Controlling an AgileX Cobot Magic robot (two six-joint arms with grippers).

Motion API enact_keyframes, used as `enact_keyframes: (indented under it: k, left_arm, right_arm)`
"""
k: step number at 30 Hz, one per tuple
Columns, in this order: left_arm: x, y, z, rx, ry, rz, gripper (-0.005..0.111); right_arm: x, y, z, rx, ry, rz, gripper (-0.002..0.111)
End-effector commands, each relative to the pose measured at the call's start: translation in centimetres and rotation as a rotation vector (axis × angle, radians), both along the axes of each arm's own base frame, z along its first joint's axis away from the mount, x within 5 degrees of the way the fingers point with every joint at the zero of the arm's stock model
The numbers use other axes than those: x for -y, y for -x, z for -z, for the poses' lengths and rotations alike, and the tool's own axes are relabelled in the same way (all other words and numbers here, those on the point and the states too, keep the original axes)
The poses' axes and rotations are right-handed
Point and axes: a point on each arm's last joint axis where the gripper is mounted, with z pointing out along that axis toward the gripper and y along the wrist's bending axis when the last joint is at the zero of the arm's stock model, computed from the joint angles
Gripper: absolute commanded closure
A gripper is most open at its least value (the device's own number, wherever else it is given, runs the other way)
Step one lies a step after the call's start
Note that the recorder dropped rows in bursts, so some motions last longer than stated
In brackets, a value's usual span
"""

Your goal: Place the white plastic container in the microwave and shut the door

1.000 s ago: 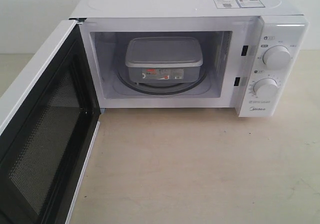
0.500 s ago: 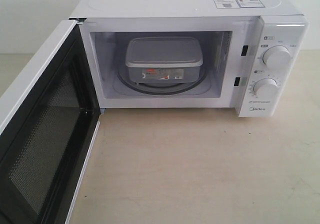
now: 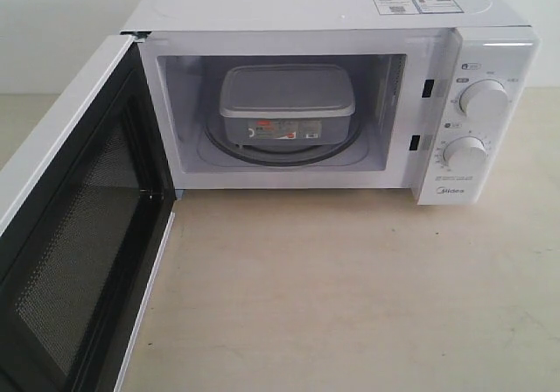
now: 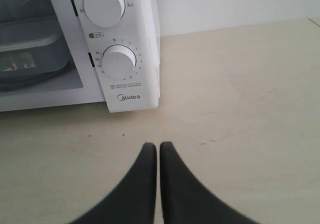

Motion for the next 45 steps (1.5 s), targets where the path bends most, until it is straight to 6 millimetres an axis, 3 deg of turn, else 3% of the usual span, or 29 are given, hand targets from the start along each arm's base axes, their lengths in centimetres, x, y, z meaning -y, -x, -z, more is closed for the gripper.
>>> enact_keyframes:
  k: [1, 28, 32, 37, 41, 45]
  left_arm:
    - [0.0, 0.0, 0.0, 0.003, 0.009, -0.003, 0.102]
    - [0.0, 0.0, -0.1, 0.016, 0.004, -0.002, 0.102]
    - [0.0, 0.5, -4.2, 0.136, 0.008, -0.006, 0.102]
    - [-0.1, 3.0, -10.2, 0.185, 0.09, -0.028, 0.102]
    - [0.0, 5.3, -12.8, 0.119, 0.177, -0.041, 0.102]
    - [0.4, 7.0, -15.3, 0.188, 0.22, -0.008, 0.102]
  right_arm:
    - [0.0, 0.0, -0.1, 0.006, -0.013, -0.002, 0.108]
    - [0.0, 0.0, -0.1, 0.006, -0.013, -0.002, 0.108]
    - [0.0, 0.0, -0.1, 0.006, -0.013, -0.002, 0.108]
    - [0.0, 0.0, -0.1, 0.006, -0.013, -0.002, 0.108]
    - [0.0, 0.0, -0.1, 0.006, -0.013, -0.002, 0.108]
    - [0.0, 0.0, -0.1, 0.006, -0.013, -0.002, 0.108]
